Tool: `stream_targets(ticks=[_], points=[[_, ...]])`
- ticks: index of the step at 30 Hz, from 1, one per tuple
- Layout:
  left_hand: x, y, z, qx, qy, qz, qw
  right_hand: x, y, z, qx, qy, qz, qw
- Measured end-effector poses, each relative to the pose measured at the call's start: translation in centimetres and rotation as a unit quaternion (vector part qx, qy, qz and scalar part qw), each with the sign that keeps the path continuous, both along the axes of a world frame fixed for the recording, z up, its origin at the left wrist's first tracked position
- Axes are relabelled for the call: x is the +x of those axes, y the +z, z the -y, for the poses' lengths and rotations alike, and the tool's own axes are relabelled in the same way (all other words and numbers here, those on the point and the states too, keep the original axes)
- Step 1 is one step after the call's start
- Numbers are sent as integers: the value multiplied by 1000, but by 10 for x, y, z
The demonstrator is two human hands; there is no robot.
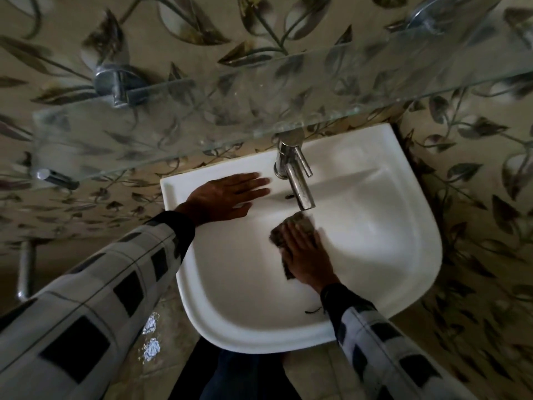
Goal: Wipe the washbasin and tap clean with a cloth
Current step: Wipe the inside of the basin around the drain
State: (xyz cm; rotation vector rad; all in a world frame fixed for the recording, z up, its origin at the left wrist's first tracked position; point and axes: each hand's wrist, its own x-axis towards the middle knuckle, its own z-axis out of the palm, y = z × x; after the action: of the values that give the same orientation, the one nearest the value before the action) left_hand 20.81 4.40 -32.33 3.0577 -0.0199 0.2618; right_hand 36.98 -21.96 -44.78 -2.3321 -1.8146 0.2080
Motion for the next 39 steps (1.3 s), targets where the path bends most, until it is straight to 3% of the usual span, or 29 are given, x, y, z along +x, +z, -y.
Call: stream_targets(ticks=[3, 5, 10, 14, 17, 20, 23, 26, 29, 33, 37, 39], points=[[0, 0, 1, 3, 2, 12, 1000, -22, 4, -29, -25, -147, -36, 988], [0, 1, 1, 7, 1, 14, 1000, -49, 6, -49, -13, -167, -71, 983], [-1, 2, -2, 15, -15, 8, 1000, -106, 13, -49, -14, 23, -161, 987], [-1, 0, -1, 11, -8, -7, 1000, -52, 8, 4, 15, 191, -91, 977], [-1, -1, -2, 9, -5, -8, 1000, -16, 11, 19, -35, 77, -26, 996], [-2, -3, -2, 0, -4, -7, 1000, -45, 16, 1, -69, -44, -68, 994], [-1, -3, -2, 0, -2, -16, 1000, -79, 24, 7, -90, 63, -132, 985], [-1, -2, -2, -5, -1, -14, 1000, -56, 24, 34, -35, 149, -84, 985], [-4, -3, -1, -10, 3, -13, 1000, -21, 19, 38, -55, 85, -35, 994], [-2, -4, -1, -15, -4, -13, 1000, -41, 18, 10, -71, -68, -84, 992], [-2, -2, -3, -14, -5, -11, 1000, -41, 19, 25, -63, 86, -62, 992], [-1, -2, -2, -15, -5, -7, 1000, -13, 20, 36, -58, 75, -27, 995]])
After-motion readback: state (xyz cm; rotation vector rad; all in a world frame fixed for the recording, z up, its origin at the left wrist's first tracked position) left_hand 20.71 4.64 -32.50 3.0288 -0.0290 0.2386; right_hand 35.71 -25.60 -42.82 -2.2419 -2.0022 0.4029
